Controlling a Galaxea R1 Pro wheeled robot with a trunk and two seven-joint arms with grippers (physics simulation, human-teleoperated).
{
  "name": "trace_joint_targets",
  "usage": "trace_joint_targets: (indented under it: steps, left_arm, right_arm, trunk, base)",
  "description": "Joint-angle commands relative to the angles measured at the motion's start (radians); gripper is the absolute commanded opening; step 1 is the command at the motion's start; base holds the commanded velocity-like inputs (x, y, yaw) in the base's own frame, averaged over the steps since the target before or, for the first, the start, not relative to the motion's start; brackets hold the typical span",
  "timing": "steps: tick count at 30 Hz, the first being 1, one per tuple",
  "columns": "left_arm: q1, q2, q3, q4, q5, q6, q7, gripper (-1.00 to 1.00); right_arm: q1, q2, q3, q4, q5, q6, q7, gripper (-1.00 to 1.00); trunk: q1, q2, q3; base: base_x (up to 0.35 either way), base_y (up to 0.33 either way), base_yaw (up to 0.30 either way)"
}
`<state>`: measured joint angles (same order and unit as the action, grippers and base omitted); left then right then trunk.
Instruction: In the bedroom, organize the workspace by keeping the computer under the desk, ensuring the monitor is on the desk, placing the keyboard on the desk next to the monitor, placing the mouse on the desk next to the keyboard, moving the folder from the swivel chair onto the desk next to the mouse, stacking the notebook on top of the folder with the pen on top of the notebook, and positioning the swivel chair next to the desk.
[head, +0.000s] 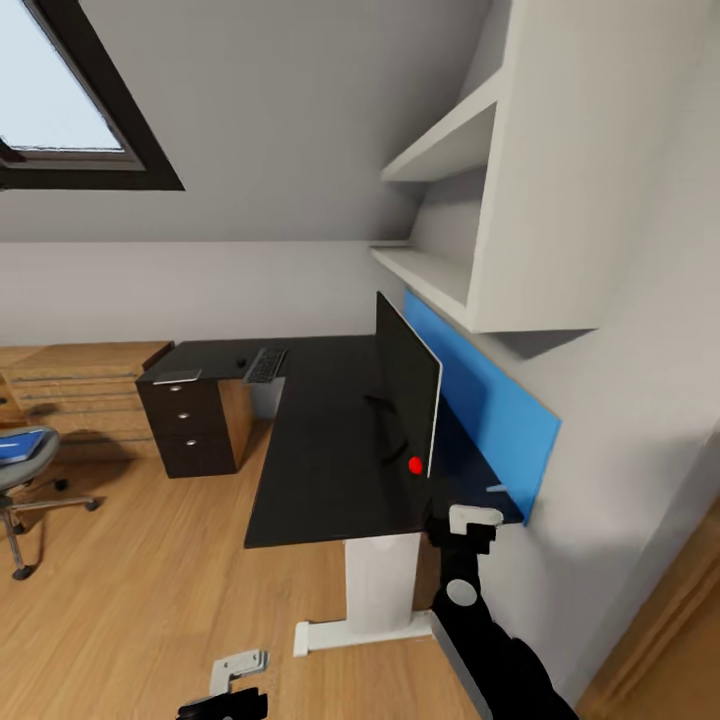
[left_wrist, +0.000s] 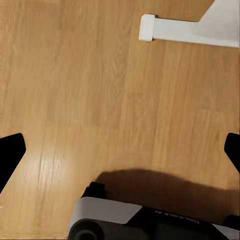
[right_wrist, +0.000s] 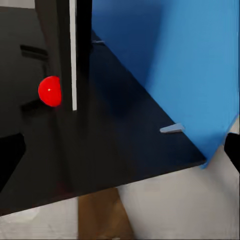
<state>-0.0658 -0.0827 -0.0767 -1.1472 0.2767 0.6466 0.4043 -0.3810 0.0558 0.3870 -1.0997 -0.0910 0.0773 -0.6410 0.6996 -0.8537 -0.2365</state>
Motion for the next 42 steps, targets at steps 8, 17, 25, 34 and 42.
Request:
trace_joint_targets:
  steps: [8, 17, 25, 34, 42]
  left_arm:
    - [0.0, 0.013, 0.0, 0.245, 0.008, -0.222, 0.007, 1.0]
    - [-0.001, 0.019, -0.003, 0.568, 0.007, -0.603, 0.006, 1.0]
    - [-0.002, 0.031, -0.003, 0.733, 0.006, -0.857, 0.001, 1.0]
    - [-0.002, 0.031, -0.017, 0.745, 0.005, -0.869, 0.001, 1.0]
    - [-0.002, 0.031, -0.017, 0.745, 0.005, -0.869, 0.001, 1.0]
  right_arm:
    - [0.0, 0.005, 0.011, 0.317, -0.01, -0.213, -0.004, 1.0]
    - [0.005, 0.026, 0.017, 0.834, -0.011, -0.467, 0.277, 1.0]
    - [0.005, 0.036, 0.016, 0.986, -0.011, -0.617, 0.409, 1.0]
    - [0.005, 0.043, 0.015, 0.994, -0.013, -0.625, 0.414, 1.0]
    - [0.005, 0.045, 0.015, 0.994, -0.013, -0.625, 0.415, 1.0]
  trunk:
    - [0.0, -0.001, -0.001]
    - [0.0, -0.001, -0.001]
    - [0.0, -0.001, -0.001]
    - [0.0, -0.001, -0.001]
    - [0.0, -0.001, -0.001]
  base:
    - [-0.324, 0.138, 0.0]
    - [-0.063, 0.304, 0.0]
    - [0.128, 0.329, 0.0]
    - [0.147, 0.328, 0.0]
    - [0.148, 0.328, -0.001]
